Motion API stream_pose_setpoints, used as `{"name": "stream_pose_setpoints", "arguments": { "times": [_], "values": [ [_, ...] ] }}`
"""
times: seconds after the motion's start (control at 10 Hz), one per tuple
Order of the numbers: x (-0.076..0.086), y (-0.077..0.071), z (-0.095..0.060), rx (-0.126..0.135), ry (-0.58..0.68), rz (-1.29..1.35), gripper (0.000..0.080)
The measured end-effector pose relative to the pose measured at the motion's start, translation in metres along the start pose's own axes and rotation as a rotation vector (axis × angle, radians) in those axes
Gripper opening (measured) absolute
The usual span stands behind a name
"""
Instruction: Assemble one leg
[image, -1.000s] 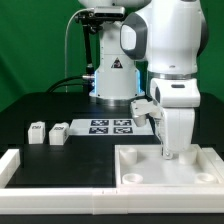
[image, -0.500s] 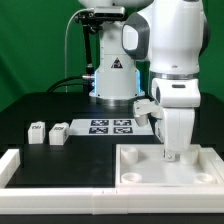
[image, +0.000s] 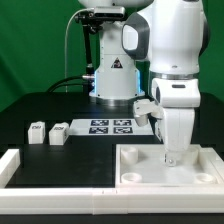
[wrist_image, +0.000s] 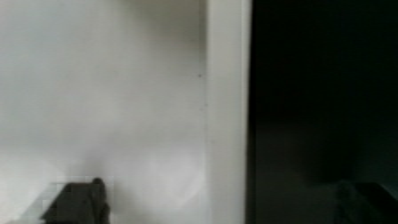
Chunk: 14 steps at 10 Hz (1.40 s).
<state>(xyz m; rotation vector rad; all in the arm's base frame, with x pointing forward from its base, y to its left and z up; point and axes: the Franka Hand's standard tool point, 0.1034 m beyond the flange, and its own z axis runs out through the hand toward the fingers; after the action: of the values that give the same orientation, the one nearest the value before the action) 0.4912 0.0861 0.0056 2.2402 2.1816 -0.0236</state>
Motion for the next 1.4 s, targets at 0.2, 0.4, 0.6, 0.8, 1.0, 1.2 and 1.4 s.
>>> {"name": "stream_pose_setpoints", "arguments": {
  "times": [0.2, 0.4, 0.6, 0.8, 1.0, 1.2, 1.4],
  "values": [
    [0.000, 0.000, 0.000, 0.000, 0.000, 0.000, 0.0647],
    [0.000, 0.000, 0.000, 0.000, 0.000, 0.000, 0.0649],
    [-0.002, -0.010, -0.013, -0.008, -0.004, 0.087, 0.0649],
    [0.001, -0.023, -0.034, -0.022, -0.010, 0.181, 0.0649],
    [0.010, -0.031, -0.057, -0.057, -0.007, 0.234, 0.0649],
    [0.009, -0.031, -0.055, -0.052, -0.005, 0.284, 0.0649],
    [0.010, -0.031, -0.055, -0.049, 0.004, 0.454, 0.0649]
  ]
}}
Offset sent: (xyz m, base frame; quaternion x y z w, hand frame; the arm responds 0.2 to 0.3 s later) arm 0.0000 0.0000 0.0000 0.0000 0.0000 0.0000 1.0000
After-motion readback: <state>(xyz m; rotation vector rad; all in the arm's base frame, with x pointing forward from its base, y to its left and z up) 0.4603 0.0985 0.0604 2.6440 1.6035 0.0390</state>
